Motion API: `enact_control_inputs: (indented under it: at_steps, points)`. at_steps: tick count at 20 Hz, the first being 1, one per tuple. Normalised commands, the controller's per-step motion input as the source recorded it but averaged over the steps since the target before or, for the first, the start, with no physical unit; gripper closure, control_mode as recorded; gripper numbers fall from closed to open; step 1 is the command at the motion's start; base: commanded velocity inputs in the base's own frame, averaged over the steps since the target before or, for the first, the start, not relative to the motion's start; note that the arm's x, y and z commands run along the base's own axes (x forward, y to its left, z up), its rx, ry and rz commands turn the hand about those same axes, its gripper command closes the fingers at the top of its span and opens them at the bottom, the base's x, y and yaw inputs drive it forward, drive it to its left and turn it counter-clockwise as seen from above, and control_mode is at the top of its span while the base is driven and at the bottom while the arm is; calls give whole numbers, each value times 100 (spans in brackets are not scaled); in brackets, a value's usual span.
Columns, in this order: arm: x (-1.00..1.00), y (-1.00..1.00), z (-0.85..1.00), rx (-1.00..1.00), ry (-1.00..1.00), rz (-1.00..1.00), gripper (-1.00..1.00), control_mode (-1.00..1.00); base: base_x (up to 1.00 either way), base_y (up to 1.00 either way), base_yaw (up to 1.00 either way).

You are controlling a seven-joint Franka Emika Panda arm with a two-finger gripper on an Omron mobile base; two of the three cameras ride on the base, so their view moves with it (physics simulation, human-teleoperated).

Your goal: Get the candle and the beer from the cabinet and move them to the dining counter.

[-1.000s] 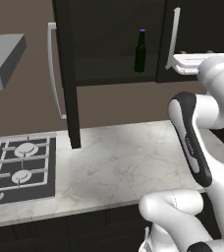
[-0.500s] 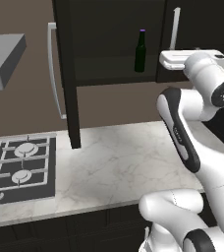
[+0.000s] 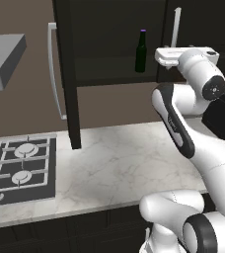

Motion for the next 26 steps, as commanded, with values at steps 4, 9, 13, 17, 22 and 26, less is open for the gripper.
enact_control_inputs:
  at_steps: [4,9,13,17,22,26]
  points:
    - [27,-7,0,0,0,0,-100,-100,0,0,0]
    - [19,-18,0,0,0,0,-100,-100,0,0,0]
    - [14,-13,0,0,0,0,-100,-100,0,0,0]
    - [23,0,0,0,0,0,-100,-100,0,0,0]
    - [27,0,0,0,0,0,-100,-100,0,0,0]
    - [25,0,0,0,0,0,-100,-100,0,0,0]
